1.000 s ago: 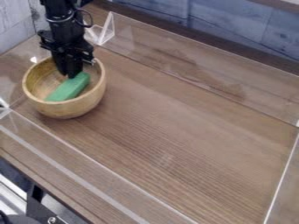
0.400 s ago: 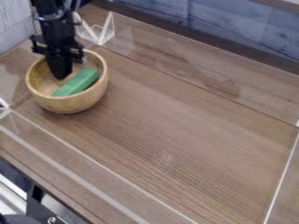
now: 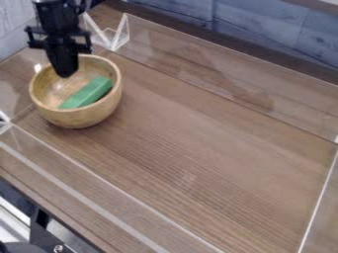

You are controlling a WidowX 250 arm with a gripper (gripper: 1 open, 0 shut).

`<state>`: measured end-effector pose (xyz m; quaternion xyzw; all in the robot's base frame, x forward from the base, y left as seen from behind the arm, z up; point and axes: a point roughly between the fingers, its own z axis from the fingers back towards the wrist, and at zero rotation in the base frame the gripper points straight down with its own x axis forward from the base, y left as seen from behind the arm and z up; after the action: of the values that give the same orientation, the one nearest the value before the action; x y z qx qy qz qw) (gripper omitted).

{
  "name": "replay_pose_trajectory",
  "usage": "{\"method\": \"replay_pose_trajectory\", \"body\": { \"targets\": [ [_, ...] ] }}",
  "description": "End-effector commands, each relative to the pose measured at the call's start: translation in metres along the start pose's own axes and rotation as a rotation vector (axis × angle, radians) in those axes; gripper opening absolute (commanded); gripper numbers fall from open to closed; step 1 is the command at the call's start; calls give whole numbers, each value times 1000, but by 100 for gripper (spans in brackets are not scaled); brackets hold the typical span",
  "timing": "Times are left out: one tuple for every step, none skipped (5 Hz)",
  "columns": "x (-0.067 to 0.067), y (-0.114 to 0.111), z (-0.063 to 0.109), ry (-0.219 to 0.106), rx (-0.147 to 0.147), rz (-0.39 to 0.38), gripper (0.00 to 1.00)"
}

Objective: Move green stick from inside the wooden bowl to the table next to it

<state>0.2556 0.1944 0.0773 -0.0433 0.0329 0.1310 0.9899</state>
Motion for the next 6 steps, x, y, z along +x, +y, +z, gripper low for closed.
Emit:
{"method": "replay_pose_trajectory", "body": {
  "targets": [
    [2,-7,38,-83,19,31,0],
    [-3,-6,47,-90,8,65,0],
    [-7,-3,48,-92,8,98,0],
    [-4,2,50,-90,9,72,0],
    [0,7,47,-88,15,44,0],
    [-1,6,38,-88,20,95,100]
  ]
}}
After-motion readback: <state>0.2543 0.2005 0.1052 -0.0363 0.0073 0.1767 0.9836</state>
